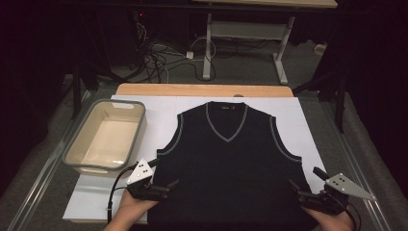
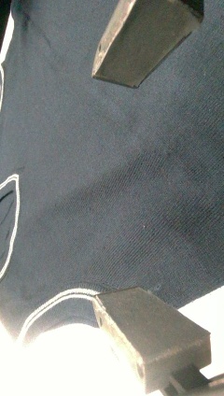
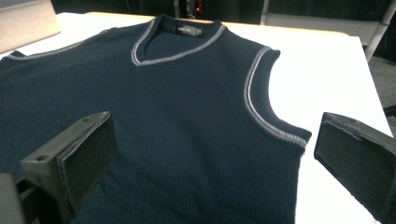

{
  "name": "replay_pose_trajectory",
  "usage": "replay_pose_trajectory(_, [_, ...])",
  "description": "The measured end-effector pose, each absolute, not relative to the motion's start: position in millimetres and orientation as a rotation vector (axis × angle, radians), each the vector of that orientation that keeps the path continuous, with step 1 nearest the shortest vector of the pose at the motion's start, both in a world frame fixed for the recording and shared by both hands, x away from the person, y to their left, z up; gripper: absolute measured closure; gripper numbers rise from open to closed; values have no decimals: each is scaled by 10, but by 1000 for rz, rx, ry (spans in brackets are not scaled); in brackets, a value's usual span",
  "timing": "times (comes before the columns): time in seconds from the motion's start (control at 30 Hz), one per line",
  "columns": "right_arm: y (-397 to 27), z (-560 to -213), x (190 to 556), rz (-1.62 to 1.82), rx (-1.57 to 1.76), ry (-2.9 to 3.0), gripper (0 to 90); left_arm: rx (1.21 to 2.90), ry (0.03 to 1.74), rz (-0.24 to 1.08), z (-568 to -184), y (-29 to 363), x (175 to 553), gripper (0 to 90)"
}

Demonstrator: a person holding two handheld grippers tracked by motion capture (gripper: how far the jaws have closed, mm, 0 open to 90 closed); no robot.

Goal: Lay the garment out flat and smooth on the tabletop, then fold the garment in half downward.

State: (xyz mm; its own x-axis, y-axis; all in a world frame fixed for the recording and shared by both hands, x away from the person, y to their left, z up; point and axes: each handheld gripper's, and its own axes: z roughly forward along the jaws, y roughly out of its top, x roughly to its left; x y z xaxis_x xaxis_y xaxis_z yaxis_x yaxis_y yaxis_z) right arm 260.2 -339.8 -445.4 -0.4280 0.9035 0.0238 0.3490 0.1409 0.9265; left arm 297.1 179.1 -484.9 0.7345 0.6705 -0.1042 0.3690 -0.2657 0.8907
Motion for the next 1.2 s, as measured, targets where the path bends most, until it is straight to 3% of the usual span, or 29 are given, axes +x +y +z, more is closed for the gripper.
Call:
replay_pose_trajectory(0.77, [-2982, -4404, 3258, 1299, 1143, 1925, 0, 1880, 804, 383, -4849, 1784, 2949, 0])
replay_pose_trajectory(1.2, [-2985, -4399, 3662, 1261, 1171, 1915, 2, 1873, 808, 373, -4851, 1794, 2958, 0])
